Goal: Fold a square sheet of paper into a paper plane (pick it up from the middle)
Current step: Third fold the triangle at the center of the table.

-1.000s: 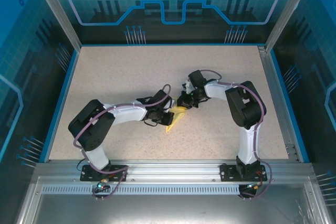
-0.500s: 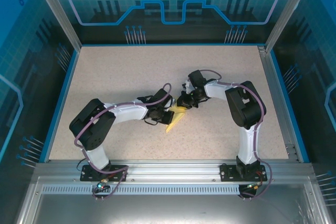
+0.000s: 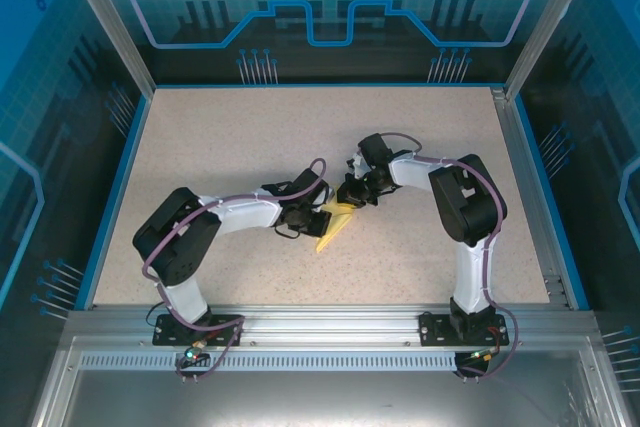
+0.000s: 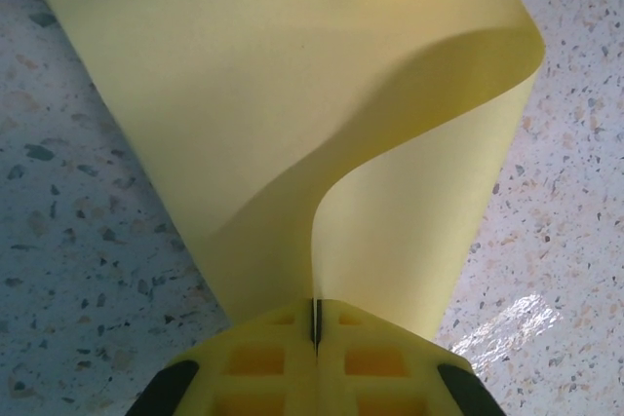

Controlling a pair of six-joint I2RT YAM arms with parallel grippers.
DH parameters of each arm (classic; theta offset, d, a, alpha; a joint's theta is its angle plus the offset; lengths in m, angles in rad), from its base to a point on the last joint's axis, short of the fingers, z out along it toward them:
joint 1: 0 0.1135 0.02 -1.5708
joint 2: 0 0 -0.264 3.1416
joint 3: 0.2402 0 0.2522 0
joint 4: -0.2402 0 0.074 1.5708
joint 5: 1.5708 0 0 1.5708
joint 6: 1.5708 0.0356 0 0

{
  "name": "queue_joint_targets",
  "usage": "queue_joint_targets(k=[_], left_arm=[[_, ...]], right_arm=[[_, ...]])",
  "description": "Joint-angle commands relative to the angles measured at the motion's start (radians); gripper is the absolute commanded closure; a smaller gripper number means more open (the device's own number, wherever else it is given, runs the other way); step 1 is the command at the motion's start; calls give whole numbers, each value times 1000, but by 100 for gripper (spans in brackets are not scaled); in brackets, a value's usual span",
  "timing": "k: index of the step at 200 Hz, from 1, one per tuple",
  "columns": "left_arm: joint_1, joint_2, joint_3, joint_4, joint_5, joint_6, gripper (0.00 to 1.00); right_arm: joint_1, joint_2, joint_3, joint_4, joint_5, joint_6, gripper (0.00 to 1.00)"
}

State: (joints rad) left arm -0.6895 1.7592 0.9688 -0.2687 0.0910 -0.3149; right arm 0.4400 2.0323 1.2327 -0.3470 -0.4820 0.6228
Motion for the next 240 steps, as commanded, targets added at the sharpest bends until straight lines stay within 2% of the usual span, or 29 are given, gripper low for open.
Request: queue_joint_targets(k=[1,117,171,209,240], left_arm=[[9,22,23,-32,-10,-18,99],[9,-21,-35,21,-17,-64,98],[9,16,-25,19,-12,-64,99],[9,17,-40,24,-18,-67,99],[9,24,-43,31,-10,-66,100]], right_arm=[[9,48,-12,-82,70,-11,90],[10,45,-22,-81,78,-9,90],[9,44,-18,-78,72,-7,89],[5,17,-9,-71,62,9,87],[-26,-64,-21,-11,10,43,80]])
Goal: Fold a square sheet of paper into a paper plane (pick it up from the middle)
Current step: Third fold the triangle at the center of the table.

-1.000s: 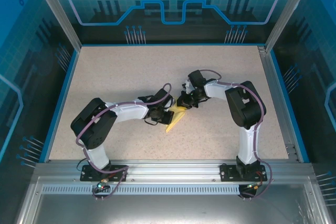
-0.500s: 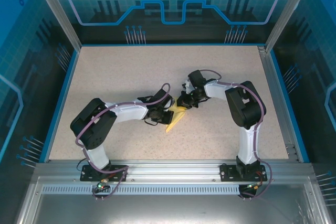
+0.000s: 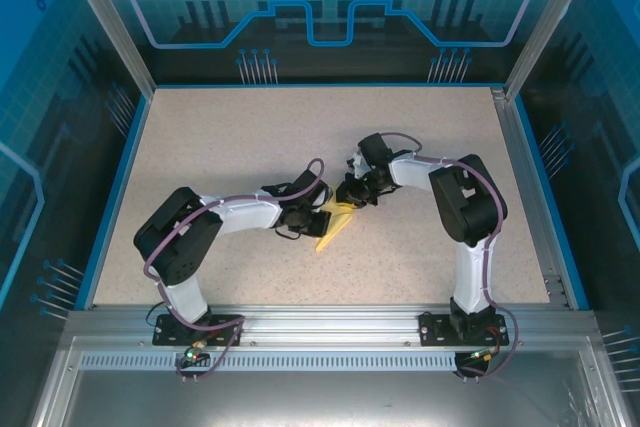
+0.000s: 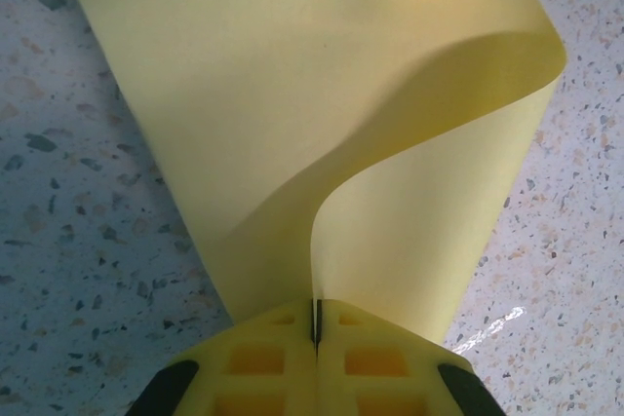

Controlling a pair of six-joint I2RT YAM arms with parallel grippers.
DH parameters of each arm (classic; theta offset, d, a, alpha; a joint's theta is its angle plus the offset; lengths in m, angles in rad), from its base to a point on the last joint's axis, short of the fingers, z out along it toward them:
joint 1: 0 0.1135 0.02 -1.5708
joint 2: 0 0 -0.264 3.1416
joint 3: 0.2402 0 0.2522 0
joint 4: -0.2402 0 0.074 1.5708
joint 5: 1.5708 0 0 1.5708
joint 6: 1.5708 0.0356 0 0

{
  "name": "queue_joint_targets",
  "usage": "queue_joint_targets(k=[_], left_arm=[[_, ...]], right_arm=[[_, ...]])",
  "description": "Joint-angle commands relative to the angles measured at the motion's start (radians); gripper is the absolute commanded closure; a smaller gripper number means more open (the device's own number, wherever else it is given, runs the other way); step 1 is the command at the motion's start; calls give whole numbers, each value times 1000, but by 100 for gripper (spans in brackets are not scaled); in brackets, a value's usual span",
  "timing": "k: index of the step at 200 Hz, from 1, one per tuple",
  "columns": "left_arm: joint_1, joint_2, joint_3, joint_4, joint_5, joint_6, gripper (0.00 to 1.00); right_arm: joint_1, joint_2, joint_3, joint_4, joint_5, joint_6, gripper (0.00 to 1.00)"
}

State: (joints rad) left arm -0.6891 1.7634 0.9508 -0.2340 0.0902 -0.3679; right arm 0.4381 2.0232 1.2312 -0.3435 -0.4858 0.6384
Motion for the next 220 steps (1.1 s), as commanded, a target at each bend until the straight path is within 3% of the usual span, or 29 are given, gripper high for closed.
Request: queue_joint_targets(k=[1,18,46,79,96,116,143,182,220], left_arm=[[9,19,-26,-3,-9,-13,100],[9,19,-29,1,-9,-14,99],[10,22,-26,2,-7,-4,100],[19,24,-25,1,-3,0,100],[29,18,-38,16,18,-9,100],[43,16,-52,40,49,-21,100],[52,25,-56,56,91,-24,100],[63,37,-62,71,117,-32,100],[63,41,-59,56,112,-22,100]], right_arm=[[-25,-59,-20,-13,14,28,80],[-46,-129,-42,17,9,41,75],[-71,-258,-129,66,51,54,77],[-63,-496,-394,266,160,88,81],[-39,-562,-498,356,150,74,82],[0,-572,-534,319,115,114,90],[103,-605,-700,607,107,235,91],[251,-574,-690,666,186,268,96],[320,-466,-674,787,183,333,98]])
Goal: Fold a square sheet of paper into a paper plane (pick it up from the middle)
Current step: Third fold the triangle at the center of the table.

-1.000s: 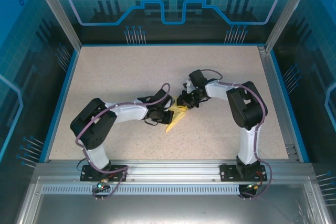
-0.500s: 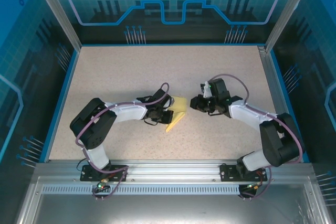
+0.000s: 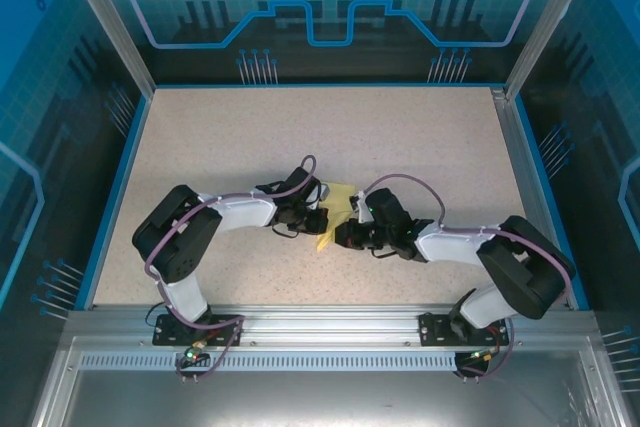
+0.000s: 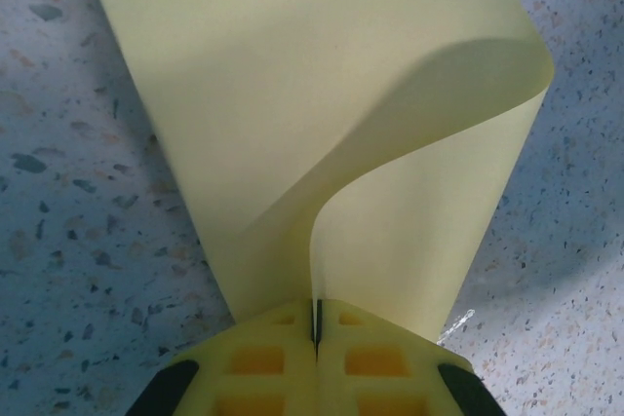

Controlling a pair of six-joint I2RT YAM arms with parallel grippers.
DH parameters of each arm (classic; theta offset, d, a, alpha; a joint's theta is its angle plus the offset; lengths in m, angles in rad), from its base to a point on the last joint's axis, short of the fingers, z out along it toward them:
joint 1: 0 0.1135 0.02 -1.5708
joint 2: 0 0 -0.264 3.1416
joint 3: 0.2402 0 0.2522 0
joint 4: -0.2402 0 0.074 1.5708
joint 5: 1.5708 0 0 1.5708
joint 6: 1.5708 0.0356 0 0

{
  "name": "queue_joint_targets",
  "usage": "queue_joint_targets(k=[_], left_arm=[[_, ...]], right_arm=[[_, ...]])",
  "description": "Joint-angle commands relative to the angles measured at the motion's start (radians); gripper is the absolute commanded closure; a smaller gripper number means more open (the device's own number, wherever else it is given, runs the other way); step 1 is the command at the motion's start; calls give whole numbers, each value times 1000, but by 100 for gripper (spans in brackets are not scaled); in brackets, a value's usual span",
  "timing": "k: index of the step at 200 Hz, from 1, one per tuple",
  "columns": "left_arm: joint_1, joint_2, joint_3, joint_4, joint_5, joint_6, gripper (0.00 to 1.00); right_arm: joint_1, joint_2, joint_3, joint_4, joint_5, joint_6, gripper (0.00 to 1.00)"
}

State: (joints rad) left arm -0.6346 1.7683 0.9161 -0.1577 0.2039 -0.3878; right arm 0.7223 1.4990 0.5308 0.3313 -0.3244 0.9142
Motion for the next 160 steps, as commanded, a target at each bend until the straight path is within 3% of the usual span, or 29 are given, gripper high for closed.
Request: queue_joint_targets(k=[1,58,160], left_arm=[[9,36,-24,-20,-1,-1,100],[11,43,-27,-19,4,3,100],[11,45,-22,-25,9,8,100]], right_arm=[[37,61,28,115,21,58,98],[85,168,38,226,19,99,100],[89,243,44,241,21,106,100]])
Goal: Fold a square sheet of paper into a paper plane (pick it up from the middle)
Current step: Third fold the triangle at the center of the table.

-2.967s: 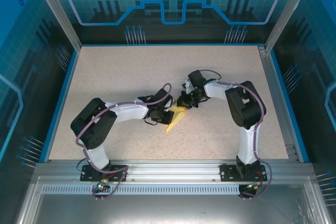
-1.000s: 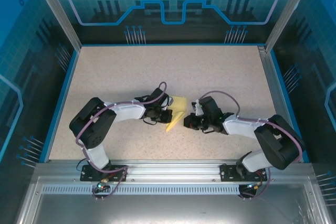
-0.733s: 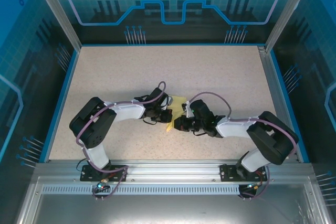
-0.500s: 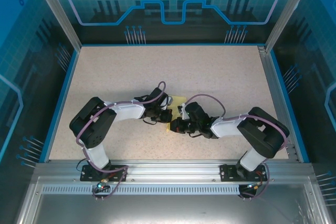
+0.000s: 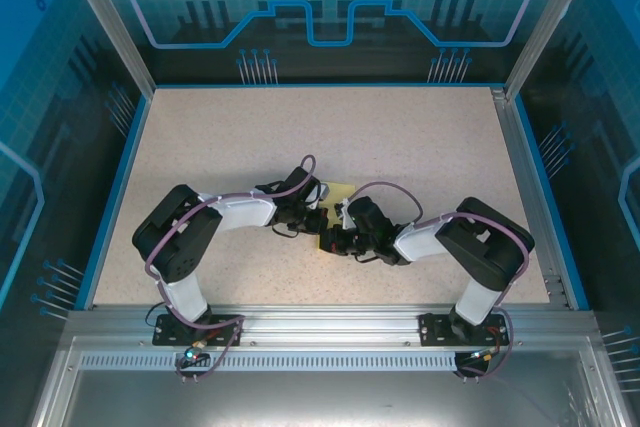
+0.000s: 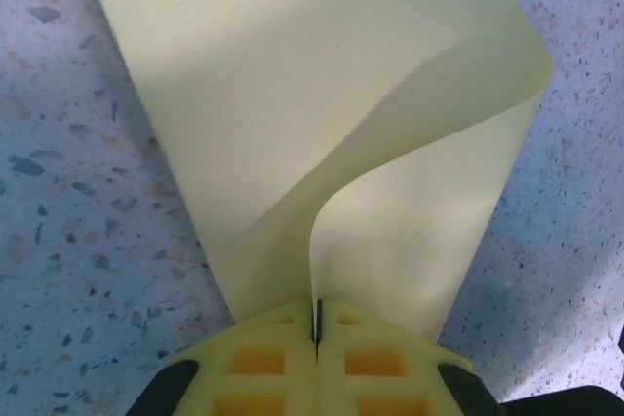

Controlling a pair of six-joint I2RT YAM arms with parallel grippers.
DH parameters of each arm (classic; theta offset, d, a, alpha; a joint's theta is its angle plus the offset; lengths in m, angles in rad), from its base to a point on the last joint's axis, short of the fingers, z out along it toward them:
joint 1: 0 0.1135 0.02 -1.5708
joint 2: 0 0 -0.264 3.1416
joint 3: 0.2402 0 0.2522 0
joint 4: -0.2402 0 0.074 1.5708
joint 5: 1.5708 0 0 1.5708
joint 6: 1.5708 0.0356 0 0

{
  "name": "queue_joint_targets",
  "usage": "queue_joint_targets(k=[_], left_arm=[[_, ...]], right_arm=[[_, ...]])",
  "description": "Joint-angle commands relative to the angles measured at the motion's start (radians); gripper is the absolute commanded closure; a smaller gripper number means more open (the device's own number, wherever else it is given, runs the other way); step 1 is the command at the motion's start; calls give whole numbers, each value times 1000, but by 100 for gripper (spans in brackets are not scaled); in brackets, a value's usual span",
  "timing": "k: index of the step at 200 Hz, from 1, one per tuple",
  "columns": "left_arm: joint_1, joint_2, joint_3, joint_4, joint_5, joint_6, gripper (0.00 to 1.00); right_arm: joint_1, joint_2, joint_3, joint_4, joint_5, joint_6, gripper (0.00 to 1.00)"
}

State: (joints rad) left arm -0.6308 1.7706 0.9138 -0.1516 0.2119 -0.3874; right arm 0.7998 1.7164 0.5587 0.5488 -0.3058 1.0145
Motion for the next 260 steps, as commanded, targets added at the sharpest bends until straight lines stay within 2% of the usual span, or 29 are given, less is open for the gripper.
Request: queue_joint_targets(k=[1,75,118,155,260], left_arm=[[8,43,-19,-31,1,8,100],[8,47,-12,-34,6,10,100],[8,54,-6,-37,11,13,100],[7,50,-2,-39,14,16,100],[8,46,-6,-39,20,21,100]], right_arm=[[13,27,16,23,2,6,100],[7,59,7,27,6,17,99],[-12,-64,-3,-41,8,-15,98],[-71,-131,-21,-89,-6,-33,97],[-126,-48,42,-85,-68,-42,98]])
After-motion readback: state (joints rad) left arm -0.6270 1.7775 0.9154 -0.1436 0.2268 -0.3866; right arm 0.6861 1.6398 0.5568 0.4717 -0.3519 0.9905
